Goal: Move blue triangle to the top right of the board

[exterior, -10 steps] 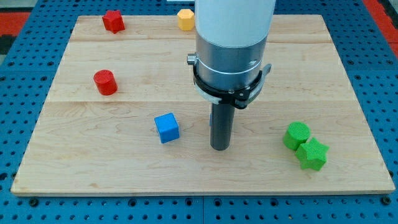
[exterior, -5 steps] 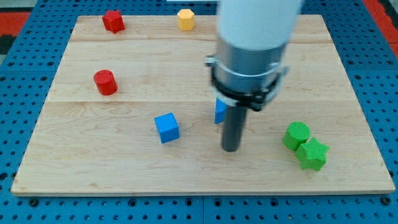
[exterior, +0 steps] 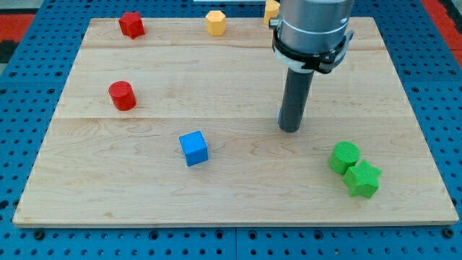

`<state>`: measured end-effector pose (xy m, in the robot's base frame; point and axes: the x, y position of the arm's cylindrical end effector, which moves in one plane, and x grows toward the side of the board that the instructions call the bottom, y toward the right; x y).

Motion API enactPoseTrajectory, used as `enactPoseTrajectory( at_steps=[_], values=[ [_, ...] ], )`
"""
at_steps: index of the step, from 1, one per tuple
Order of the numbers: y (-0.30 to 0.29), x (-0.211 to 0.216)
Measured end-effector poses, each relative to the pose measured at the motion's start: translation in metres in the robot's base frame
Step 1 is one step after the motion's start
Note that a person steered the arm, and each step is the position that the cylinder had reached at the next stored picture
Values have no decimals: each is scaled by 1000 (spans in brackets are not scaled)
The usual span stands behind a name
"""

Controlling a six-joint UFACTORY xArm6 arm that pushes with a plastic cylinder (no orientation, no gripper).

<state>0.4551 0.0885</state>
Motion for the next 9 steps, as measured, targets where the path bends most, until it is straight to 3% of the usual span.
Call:
enactPoseTrajectory(
  at_steps=[2, 4, 5, 6, 8, 9],
  values=[
    [17, -48],
    [45, -50],
    [-11, -52],
    [-8, -92],
    [36, -103],
    [58, -145]
  ],
)
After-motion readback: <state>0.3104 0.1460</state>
